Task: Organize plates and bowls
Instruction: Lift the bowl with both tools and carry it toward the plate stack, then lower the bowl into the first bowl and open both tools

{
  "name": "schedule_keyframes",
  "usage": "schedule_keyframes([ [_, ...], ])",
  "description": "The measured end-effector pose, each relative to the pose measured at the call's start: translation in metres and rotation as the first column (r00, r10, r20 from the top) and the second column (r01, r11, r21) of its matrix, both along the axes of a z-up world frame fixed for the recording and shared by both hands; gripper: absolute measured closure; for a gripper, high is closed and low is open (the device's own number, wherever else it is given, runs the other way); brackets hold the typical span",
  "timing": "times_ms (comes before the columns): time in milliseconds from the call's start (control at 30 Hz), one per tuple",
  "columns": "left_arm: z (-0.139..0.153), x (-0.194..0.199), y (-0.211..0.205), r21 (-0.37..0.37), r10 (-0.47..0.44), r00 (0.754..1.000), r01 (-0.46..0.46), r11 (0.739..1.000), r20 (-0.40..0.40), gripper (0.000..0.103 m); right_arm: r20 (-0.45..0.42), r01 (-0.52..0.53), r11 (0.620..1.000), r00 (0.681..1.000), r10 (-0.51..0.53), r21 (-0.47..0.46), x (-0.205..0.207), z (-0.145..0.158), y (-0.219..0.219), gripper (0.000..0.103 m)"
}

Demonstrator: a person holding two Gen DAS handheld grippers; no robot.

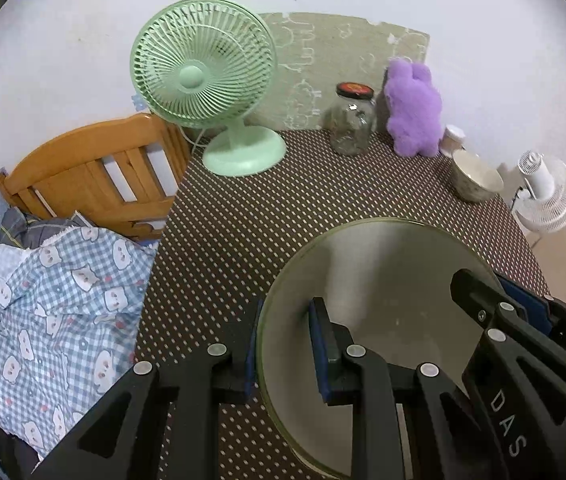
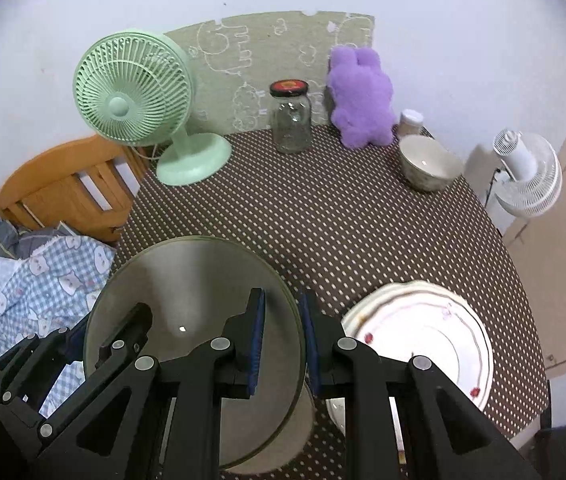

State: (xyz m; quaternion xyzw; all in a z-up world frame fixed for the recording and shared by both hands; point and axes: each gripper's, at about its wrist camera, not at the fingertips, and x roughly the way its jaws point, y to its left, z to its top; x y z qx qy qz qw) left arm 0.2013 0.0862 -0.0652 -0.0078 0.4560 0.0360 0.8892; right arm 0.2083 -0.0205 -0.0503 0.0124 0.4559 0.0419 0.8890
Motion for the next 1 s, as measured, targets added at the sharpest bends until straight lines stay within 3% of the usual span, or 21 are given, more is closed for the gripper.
schedule_keyframes([
  [600,-0.055,-0.017,-0.024,-0.011,-0.05,0.988,0.049,0.999,-0.148,0.083,-0.137,0.03,0.999,0.99,-0.034,-0.028,-0.018,-0.055,-0.025,0.081],
  [1000,-0.07,-0.014,-0.016,0.021,-0.023,0.984,0.028,0.999,-0.176,0.083,-0.183,0.002,1.0,0.983,-0.003,-0.008,-0.009,-0.078,-0.014,0.081],
])
